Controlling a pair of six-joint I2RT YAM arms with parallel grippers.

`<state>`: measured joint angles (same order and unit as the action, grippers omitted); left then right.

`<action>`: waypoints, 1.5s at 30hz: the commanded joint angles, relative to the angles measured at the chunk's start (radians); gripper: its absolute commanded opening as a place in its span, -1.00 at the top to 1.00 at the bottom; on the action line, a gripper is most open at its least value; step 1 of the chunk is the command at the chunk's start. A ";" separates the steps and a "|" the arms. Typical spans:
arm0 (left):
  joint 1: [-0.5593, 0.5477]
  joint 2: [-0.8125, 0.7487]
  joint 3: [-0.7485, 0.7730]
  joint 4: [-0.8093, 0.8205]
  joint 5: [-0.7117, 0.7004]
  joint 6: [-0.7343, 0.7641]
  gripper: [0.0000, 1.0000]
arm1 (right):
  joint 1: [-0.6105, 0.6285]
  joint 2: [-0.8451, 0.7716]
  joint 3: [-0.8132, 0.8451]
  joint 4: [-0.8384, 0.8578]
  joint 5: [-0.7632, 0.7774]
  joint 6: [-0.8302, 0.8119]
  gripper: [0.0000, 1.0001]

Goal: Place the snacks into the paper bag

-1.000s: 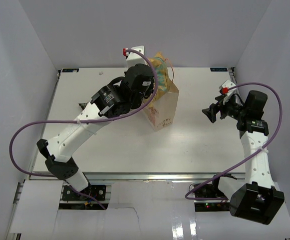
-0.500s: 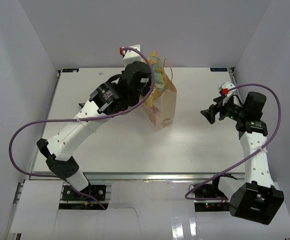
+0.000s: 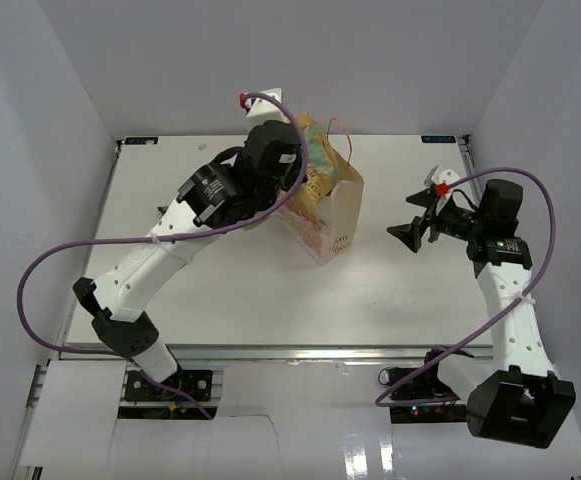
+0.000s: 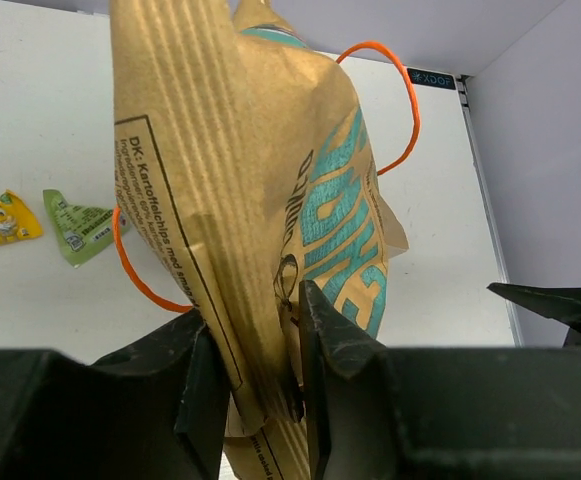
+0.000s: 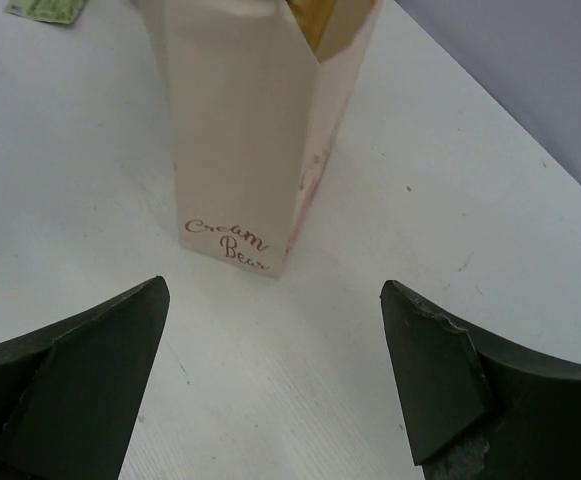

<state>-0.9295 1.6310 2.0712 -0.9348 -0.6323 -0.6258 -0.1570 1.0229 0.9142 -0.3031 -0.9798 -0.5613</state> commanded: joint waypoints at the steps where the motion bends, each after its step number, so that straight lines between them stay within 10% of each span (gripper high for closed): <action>1: 0.012 -0.019 0.033 0.013 0.025 -0.008 0.16 | 0.075 -0.001 0.080 -0.002 -0.059 -0.046 -0.85; 15: 0.106 -0.053 -0.034 0.083 0.117 -0.046 -0.19 | 0.588 0.063 0.204 0.290 0.408 0.058 -0.86; 27: 0.132 -0.100 -0.011 0.139 0.060 0.087 -0.47 | 0.669 0.037 0.186 0.397 0.540 0.182 -0.90; 34: 0.146 -0.468 -0.466 0.191 -0.079 0.055 -0.60 | 0.672 0.023 0.198 0.048 0.084 0.017 -0.94; 45: 0.152 -0.910 -1.037 0.005 -0.003 -0.308 -0.68 | 0.885 0.164 0.137 -0.108 0.286 -0.219 -0.97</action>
<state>-0.7799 0.7193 1.0966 -0.8658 -0.6727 -0.8124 0.6727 1.1488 1.0557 -0.3504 -0.7765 -0.6880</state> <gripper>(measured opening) 0.818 0.985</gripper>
